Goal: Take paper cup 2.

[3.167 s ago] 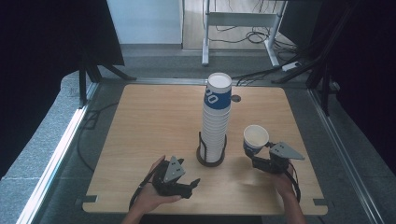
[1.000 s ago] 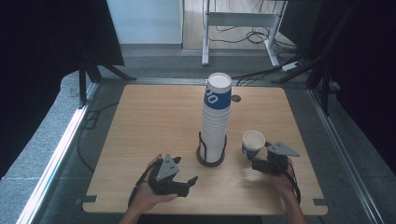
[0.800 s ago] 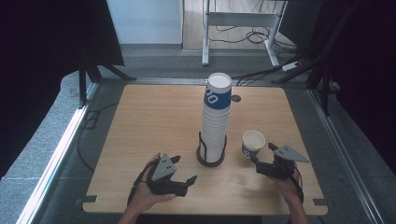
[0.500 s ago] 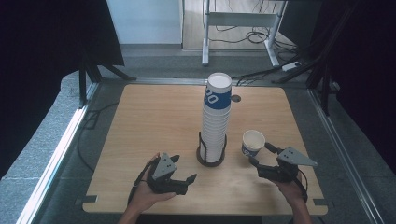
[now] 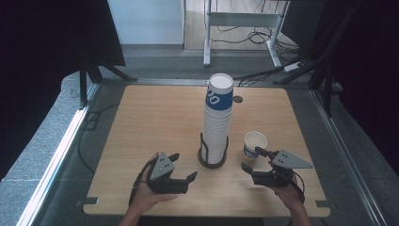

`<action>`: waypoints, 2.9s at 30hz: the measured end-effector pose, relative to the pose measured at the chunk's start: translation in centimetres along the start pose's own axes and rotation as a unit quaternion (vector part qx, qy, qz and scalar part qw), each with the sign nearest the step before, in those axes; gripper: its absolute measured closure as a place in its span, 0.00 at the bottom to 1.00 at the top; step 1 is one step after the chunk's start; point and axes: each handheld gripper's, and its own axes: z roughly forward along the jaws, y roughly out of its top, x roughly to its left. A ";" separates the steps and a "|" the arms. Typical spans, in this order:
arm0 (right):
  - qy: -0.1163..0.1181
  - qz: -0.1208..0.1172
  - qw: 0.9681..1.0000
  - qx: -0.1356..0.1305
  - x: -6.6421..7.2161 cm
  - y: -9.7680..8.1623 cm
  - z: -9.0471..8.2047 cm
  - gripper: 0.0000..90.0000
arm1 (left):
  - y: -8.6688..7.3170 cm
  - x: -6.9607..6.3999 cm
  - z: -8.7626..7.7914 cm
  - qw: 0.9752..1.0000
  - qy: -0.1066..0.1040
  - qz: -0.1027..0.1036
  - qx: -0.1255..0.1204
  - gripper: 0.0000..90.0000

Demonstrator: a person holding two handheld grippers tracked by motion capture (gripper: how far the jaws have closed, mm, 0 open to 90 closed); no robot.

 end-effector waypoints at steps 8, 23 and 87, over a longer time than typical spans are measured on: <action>0.013 -0.001 1.000 0.001 0.3 0.0 0.3 0.23 | 1.6 0.2 0.1 1.000 0.001 -0.001 -0.022 0.16; 0.021 -0.001 1.000 -0.014 0.3 0.3 -0.2 0.23 | 6.7 1.8 4.6 0.998 -0.039 -0.027 -0.030 0.13; 0.087 -0.018 0.994 -0.062 -1.7 8.4 0.2 0.23 | 7.9 2.6 9.7 0.999 -0.046 -0.005 -0.015 0.14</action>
